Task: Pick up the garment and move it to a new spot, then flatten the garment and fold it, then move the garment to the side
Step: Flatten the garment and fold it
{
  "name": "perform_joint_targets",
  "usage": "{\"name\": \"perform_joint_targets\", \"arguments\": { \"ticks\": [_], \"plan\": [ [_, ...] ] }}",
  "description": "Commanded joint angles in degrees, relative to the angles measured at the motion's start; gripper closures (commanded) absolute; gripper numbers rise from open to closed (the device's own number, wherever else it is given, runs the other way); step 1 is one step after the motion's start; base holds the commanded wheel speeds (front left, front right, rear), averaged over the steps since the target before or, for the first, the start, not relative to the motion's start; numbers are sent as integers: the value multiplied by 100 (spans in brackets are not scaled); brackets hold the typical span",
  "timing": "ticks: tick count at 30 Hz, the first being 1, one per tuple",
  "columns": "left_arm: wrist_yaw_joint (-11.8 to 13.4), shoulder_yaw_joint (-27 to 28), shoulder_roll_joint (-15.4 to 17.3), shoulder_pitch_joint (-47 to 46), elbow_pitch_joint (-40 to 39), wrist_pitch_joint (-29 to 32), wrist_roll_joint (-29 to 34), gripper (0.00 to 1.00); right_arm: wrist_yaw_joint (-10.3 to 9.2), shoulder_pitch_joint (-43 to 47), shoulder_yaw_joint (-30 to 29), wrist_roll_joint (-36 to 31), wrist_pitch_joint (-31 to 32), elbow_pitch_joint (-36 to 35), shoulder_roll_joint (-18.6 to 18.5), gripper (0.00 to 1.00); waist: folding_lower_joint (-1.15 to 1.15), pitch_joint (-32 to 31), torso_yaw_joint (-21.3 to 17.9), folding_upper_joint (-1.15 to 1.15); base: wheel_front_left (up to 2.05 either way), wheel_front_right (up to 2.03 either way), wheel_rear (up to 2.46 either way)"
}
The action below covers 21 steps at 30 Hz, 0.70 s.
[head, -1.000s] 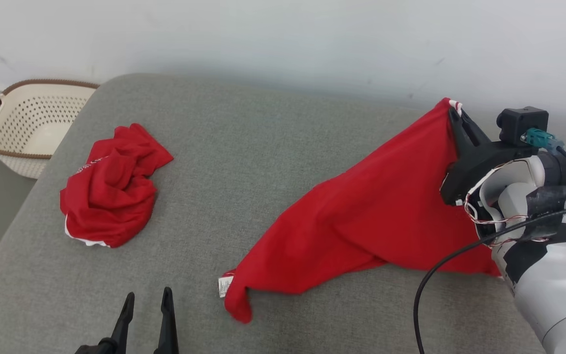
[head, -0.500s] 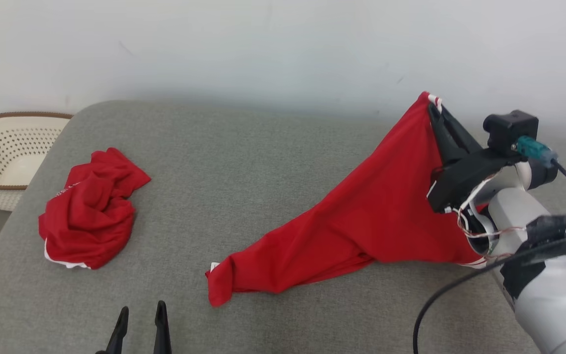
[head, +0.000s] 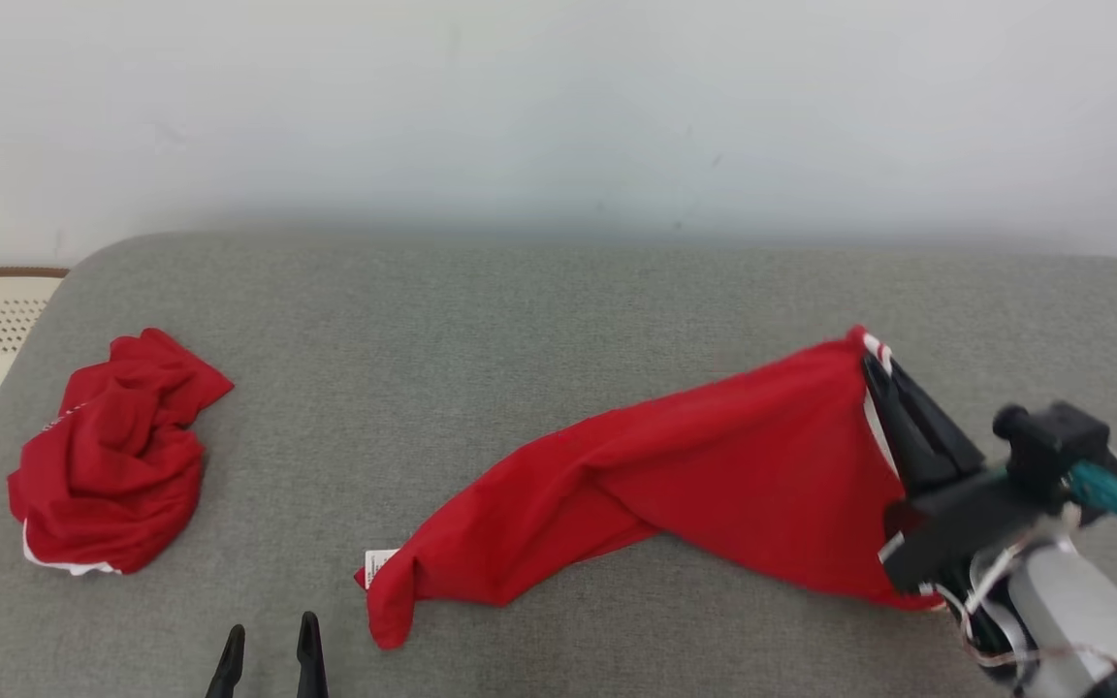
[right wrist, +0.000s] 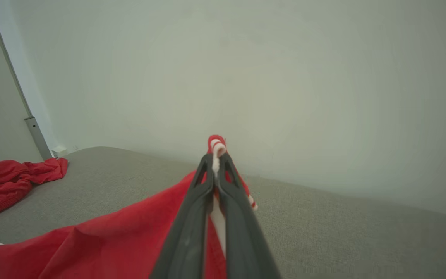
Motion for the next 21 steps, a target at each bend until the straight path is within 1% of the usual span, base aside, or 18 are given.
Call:
{"name": "perform_joint_targets", "arguments": {
  "ticks": [1,8,9,12,18,19,20,21],
  "plan": [
    [6,6,1,19,6,-9,-9,0,4,421,-161,-74,12,-300,-56,100,0,-4,-97,0,0,0,0],
    [-10,6,0,67,47,-9,-4,0,5,1881,-691,-131,267,-1296,59,100,0,-28,-227,0,0,0,0],
    [-10,6,0,67,47,-9,-4,0,5,1881,-691,-131,267,-1296,59,100,0,-28,-227,0,0,0,0],
    [-25,17,0,47,74,-9,-9,0,5,2386,-779,-268,378,-1484,107,100,0,-36,-249,0,0,0,0],
    [-34,-11,1,32,105,-9,-31,0,5,3087,-919,-254,582,-1569,372,100,0,-58,-252,0,0,0,0],
    [-40,-15,2,34,108,-9,-32,0,4,3131,-940,-287,611,-1575,390,96,0,-61,-250,0,0,0,0],
    [-40,-20,0,35,110,-9,-34,0,5,3163,-973,-329,616,-1600,399,78,0,-64,-249,0,0,0,0],
    [-40,-20,1,34,115,-9,-37,0,5,3202,-1003,-346,627,-1616,424,16,0,-66,-247,0,0,0,0]
  ]
}}
